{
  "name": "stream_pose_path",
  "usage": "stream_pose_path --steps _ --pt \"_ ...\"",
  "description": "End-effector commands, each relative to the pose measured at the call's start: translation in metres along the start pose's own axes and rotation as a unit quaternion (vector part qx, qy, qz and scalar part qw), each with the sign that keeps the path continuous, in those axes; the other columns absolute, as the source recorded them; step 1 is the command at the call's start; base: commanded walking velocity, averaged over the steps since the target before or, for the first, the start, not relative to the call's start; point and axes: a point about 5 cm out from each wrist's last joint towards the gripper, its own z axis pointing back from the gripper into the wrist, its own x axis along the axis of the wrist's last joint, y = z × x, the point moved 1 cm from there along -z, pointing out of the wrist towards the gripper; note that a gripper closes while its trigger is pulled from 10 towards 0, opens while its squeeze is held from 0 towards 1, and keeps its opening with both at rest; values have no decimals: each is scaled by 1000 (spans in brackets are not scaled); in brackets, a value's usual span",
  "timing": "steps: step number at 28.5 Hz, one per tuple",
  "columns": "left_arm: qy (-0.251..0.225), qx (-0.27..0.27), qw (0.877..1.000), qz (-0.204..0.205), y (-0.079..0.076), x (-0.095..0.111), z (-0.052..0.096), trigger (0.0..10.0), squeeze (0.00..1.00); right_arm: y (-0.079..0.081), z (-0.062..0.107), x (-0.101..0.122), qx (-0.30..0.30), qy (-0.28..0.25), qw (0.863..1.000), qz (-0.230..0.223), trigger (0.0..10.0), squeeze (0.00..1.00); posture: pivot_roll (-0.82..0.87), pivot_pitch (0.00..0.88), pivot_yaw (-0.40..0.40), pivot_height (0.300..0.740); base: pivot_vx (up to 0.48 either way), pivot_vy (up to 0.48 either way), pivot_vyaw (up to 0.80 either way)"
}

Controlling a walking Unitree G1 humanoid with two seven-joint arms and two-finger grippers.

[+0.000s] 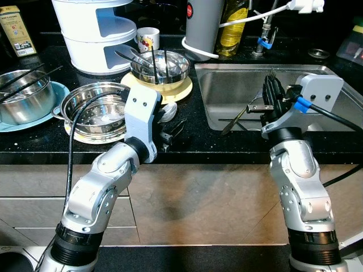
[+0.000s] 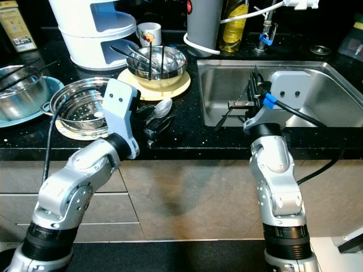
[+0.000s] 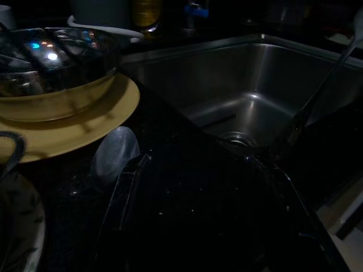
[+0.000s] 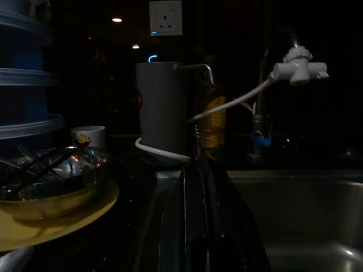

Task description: Kitchen organization

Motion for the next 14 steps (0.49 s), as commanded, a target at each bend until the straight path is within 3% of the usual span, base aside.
stream_pose_path --steps 1,11,14 --pt "2 -10 1000 3 -4 -2 -2 10000 0 -5 4 -10 -8 28 1000 -1 10000 0 -80 170 -13 740 0 0 -800" --pt "0 -14 1000 7 -5 -2 -2 10000 0 -6 5 -10 -9 28 1000 0 10000 0 -81 165 -10 740 0 0 -800" --pt "-5 -8 1000 12 -4 -1 -2 10000 0 -6 5 -9 -7 26 1000 1 10000 0 -83 160 -11 740 0 0 -446"
